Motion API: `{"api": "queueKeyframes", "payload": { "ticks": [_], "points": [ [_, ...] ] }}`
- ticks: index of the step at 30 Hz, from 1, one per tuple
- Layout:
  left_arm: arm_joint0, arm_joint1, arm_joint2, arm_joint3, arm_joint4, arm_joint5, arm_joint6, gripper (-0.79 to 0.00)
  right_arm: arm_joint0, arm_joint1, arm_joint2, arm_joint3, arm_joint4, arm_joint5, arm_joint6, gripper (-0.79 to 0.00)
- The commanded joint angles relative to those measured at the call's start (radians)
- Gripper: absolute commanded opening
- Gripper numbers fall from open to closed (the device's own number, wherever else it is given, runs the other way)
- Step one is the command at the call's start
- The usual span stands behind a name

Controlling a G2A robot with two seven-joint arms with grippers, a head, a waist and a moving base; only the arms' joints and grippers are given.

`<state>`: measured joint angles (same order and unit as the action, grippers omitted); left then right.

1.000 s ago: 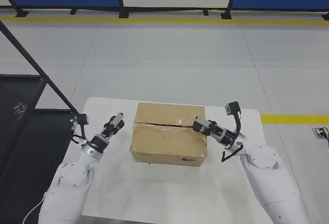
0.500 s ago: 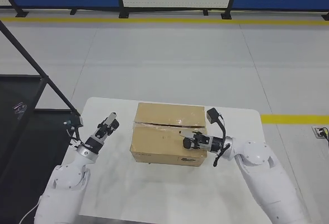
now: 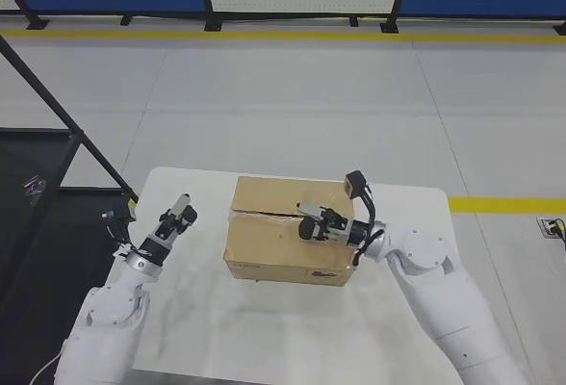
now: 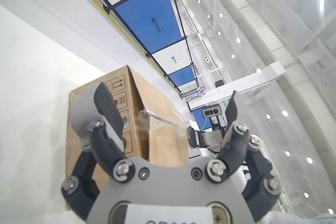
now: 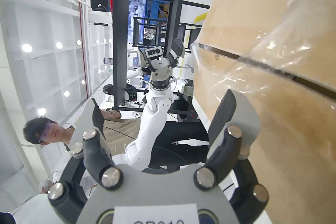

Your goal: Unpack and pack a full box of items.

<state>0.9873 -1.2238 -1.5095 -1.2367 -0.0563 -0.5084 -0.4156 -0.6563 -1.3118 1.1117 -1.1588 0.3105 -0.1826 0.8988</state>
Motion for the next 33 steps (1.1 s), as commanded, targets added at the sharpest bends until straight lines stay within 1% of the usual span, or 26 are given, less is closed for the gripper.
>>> {"api": "queueKeyframes", "payload": {
  "ticks": [1,9,13,21,23,25,27,29,31,33],
  "points": [
    [-0.003,0.001,0.0,0.007,-0.005,-0.002,-0.003,0.0,0.01,-0.005,-0.004,0.008,0.023,-0.018,-0.011,0.0],
    [-0.006,0.004,-0.004,0.026,-0.02,-0.011,-0.007,0.0,0.014,-0.016,0.017,0.026,0.112,-0.116,-0.099,0.0],
    [-0.008,0.005,-0.002,0.034,-0.029,-0.012,-0.009,0.0,0.017,-0.021,0.019,0.032,0.116,-0.108,-0.17,0.0],
    [-0.017,0.005,0.018,0.039,-0.019,-0.012,-0.011,0.0,0.063,-0.037,-0.01,0.075,0.103,-0.076,-0.232,0.0],
    [-0.013,0.005,0.023,0.033,-0.009,-0.02,-0.01,0.0,0.074,-0.039,-0.021,0.072,0.063,-0.104,-0.23,0.0],
    [-0.007,0.006,0.022,0.027,0.001,-0.027,-0.001,0.0,0.073,-0.035,-0.031,0.059,-0.014,-0.159,-0.206,0.0],
    [0.002,0.007,0.018,0.018,0.012,-0.032,0.014,0.0,0.059,-0.028,-0.027,0.032,-0.096,-0.207,-0.215,0.0],
    [0.014,0.009,0.01,0.005,0.021,-0.036,0.03,0.0,0.019,-0.019,-0.009,-0.02,-0.163,-0.233,-0.261,0.0],
    [0.027,0.01,0.002,-0.012,0.023,-0.038,0.04,0.0,-0.032,-0.008,0.023,-0.091,-0.219,-0.233,-0.309,0.0],
    [0.039,0.012,-0.008,-0.028,0.022,-0.036,0.049,0.0,-0.092,0.006,0.061,-0.172,-0.272,-0.219,-0.333,0.0]
  ]
}}
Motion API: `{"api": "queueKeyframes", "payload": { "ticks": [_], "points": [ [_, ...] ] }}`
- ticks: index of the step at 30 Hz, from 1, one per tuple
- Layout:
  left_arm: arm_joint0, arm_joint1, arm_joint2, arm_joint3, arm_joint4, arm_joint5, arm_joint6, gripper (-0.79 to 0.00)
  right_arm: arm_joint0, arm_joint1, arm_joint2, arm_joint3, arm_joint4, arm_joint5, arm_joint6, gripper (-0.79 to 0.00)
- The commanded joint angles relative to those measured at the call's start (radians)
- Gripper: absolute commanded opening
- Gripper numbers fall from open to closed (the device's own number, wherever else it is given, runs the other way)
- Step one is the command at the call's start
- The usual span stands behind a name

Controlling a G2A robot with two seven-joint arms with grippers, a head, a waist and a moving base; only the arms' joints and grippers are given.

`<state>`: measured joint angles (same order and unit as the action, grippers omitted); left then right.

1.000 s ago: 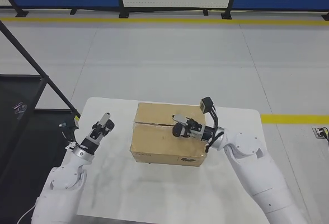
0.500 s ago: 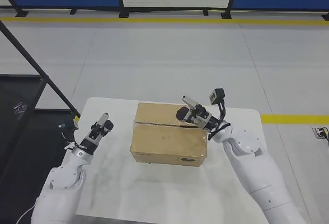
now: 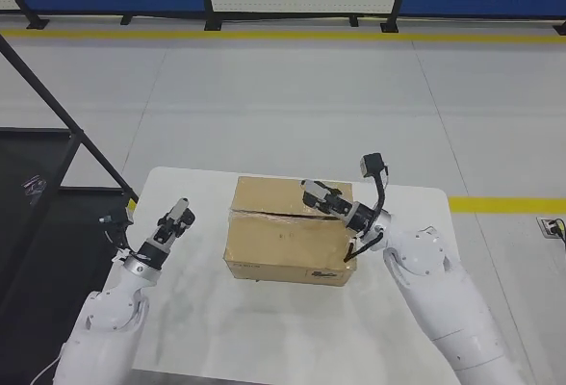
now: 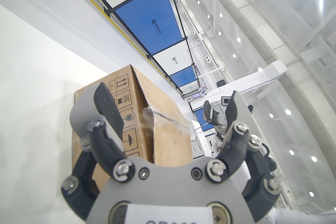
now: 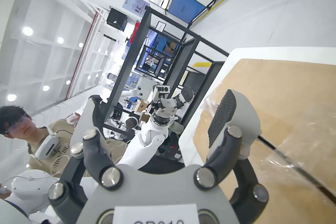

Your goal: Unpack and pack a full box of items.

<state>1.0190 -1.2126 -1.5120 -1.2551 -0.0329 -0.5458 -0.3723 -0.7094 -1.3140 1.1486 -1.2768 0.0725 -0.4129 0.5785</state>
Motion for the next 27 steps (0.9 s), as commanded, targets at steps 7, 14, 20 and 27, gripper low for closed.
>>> {"api": "queueKeyframes", "payload": {
  "ticks": [7,14,20,27],
  "points": [
    [0.033,0.005,-0.012,-0.063,0.058,0.013,0.037,0.0,-0.19,0.036,0.1,-0.273,-0.243,0.246,-0.083,0.0],
    [0.05,0.007,-0.013,-0.102,0.066,0.021,0.05,0.0,-0.156,0.036,0.087,-0.231,-0.202,0.428,0.018,0.0],
    [0.057,0.011,-0.033,-0.103,0.053,0.025,0.056,0.0,-0.086,0.022,0.029,-0.157,-0.18,0.524,0.044,0.0],
    [0.067,0.014,-0.052,-0.09,0.031,0.025,0.06,0.0,-0.018,0.006,-0.02,-0.08,-0.109,0.501,0.094,0.0]
  ]
}}
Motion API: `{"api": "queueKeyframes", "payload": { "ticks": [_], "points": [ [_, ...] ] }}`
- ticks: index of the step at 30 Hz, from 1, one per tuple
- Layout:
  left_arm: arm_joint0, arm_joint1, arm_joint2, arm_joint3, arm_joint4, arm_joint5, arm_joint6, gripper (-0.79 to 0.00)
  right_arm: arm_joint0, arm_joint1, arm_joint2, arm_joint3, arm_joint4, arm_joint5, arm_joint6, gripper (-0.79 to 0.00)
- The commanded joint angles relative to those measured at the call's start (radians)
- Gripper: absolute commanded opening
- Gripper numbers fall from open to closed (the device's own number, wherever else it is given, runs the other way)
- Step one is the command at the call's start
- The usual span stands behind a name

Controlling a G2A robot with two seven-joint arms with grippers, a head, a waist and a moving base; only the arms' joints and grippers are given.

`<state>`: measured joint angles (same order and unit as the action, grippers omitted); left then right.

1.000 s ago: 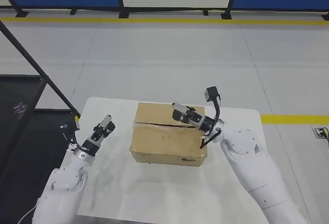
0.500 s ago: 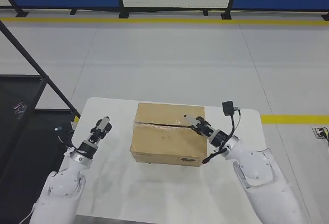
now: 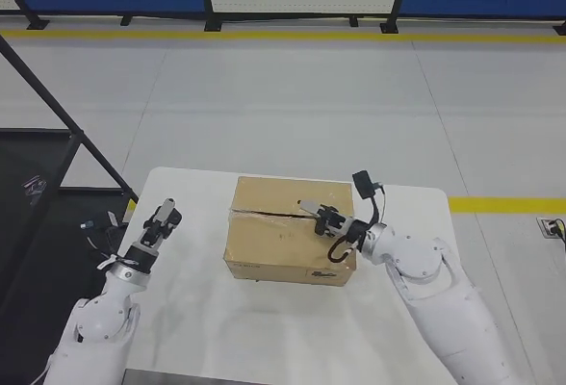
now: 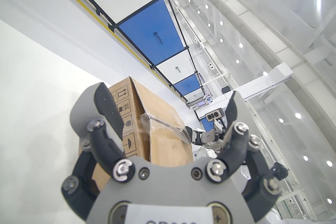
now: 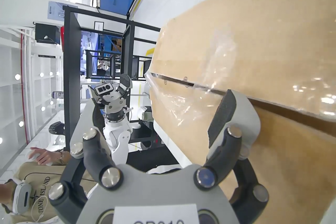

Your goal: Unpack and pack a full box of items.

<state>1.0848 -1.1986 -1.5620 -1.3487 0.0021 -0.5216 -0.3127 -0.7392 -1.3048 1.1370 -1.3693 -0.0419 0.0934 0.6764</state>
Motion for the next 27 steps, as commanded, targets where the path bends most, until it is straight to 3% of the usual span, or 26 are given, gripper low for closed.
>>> {"api": "queueKeyframes", "payload": {
  "ticks": [1,8,18,27],
  "points": [
    [0.002,0.001,-0.003,0.006,-0.007,0.0,0.002,0.0,0.02,-0.006,-0.018,0.02,0.01,-0.009,-0.008,0.0],
    [0.011,0.001,-0.004,0.022,-0.01,-0.01,0.014,0.0,0.068,-0.029,-0.072,0.042,0.056,-0.075,-0.054,0.0],
    [0.019,0.001,0.008,0.025,-0.021,-0.019,0.013,0.0,0.123,-0.051,-0.131,0.045,0.093,-0.121,-0.012,0.0],
    [0.011,-0.001,0.038,0.012,-0.005,-0.015,0.0,0.0,0.097,-0.055,-0.114,0.003,0.161,-0.263,-0.013,0.0]
  ]
}}
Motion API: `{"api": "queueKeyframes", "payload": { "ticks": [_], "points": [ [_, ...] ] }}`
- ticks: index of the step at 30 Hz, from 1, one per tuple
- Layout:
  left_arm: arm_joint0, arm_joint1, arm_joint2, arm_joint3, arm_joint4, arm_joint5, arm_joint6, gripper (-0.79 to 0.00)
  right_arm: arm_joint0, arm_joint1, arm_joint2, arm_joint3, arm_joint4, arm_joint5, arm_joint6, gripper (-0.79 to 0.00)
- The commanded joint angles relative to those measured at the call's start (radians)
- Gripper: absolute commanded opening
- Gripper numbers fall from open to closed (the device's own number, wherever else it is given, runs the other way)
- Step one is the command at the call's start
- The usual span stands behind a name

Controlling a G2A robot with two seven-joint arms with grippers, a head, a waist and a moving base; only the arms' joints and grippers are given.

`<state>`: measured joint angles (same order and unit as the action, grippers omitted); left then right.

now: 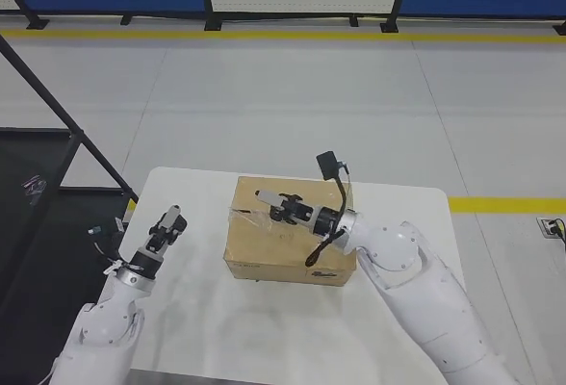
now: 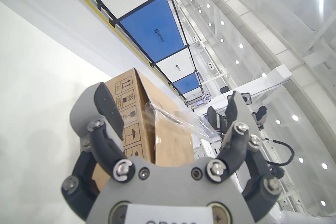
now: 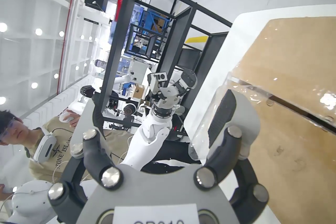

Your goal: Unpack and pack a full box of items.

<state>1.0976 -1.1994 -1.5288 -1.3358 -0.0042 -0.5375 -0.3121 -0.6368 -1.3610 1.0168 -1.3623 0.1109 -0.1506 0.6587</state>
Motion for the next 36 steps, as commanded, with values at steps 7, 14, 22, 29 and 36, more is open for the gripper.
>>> {"api": "queueKeyframes", "payload": {
  "ticks": [7,14,22,29,36],
  "points": [
    [-0.005,-0.002,0.038,-0.018,0.025,-0.002,-0.029,0.0,-0.021,0.009,0.028,-0.017,0.088,-0.071,0.147,0.0],
    [0.039,0.001,0.056,-0.081,0.076,-0.076,-0.054,0.0,-0.024,0.012,0.031,-0.011,0.153,-0.079,0.261,0.0],
    [0.087,0.011,0.051,-0.144,-0.004,-0.187,-0.152,0.0,-0.064,0.019,0.058,-0.026,0.186,-0.197,0.278,0.0],
    [0.095,0.019,0.081,-0.178,0.025,-0.221,-0.239,0.0,-0.106,0.027,0.08,-0.043,0.199,-0.265,0.282,0.0],
    [0.075,0.01,0.157,-0.204,0.212,-0.181,-0.187,0.0,-0.118,0.03,0.083,-0.05,0.198,-0.273,0.265,0.0]
  ]
}}
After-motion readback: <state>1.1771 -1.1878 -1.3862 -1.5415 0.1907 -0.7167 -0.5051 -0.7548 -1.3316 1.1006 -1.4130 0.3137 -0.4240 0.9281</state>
